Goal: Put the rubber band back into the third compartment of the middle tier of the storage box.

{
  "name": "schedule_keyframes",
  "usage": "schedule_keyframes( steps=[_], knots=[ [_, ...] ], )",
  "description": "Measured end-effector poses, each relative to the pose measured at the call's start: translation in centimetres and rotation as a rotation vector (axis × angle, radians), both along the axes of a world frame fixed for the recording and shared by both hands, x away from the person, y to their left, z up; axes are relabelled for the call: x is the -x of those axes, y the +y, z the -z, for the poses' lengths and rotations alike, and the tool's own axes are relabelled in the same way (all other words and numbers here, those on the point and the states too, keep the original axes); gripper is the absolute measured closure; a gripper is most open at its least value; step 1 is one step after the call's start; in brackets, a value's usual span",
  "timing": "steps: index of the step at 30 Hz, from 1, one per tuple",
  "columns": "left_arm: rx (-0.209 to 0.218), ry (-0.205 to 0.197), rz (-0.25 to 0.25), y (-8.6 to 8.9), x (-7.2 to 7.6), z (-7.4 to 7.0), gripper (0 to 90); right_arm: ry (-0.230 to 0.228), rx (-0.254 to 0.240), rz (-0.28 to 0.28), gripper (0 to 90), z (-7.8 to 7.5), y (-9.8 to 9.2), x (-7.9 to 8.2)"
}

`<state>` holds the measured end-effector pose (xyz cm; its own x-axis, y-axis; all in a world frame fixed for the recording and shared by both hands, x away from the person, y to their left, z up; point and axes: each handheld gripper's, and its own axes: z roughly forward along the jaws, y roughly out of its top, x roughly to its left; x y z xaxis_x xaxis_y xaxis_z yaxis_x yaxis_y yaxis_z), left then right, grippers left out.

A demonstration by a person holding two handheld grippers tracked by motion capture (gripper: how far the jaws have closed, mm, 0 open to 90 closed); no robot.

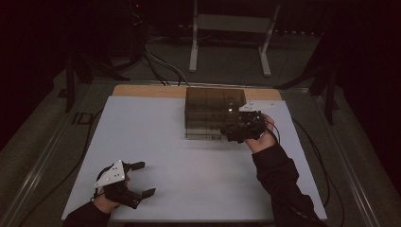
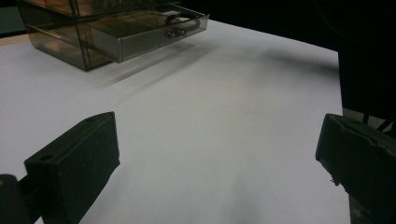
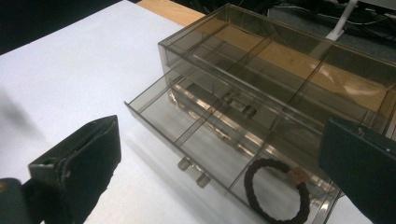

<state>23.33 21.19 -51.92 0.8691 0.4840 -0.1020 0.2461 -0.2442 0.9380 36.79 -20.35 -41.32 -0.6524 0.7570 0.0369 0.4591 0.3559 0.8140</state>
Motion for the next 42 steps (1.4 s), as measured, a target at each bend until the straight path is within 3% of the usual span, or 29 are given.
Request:
schedule_keyframes(
  steps=[17,25,30,35,42],
  knots=[
    [-0.001,-0.001,-0.001,0.1,0.0,0.0,0.3,-0.006,-0.056,0.0,0.0,2.9,-1.5,2.8],
    [-0.003,0.001,0.0,0.1,0.0,0.0,0.3,0.007,-0.059,0.011,0.0,5.1,-2.8,4.2],
    [-0.003,0.001,0.0,0.1,0.0,0.0,0.3,-0.019,-0.06,0.013,0.0,6.2,-3.6,5.1],
    [-0.002,0.001,0.0,0.1,0.0,0.0,0.3,-0.012,-0.053,0.02,0.1,6.8,-4.1,5.9],
    [-0.003,0.0,0.001,0.0,0.0,0.0,0.3,-0.001,-0.08,0.033,0.0,8.2,-5.6,7.6]
  ],
)
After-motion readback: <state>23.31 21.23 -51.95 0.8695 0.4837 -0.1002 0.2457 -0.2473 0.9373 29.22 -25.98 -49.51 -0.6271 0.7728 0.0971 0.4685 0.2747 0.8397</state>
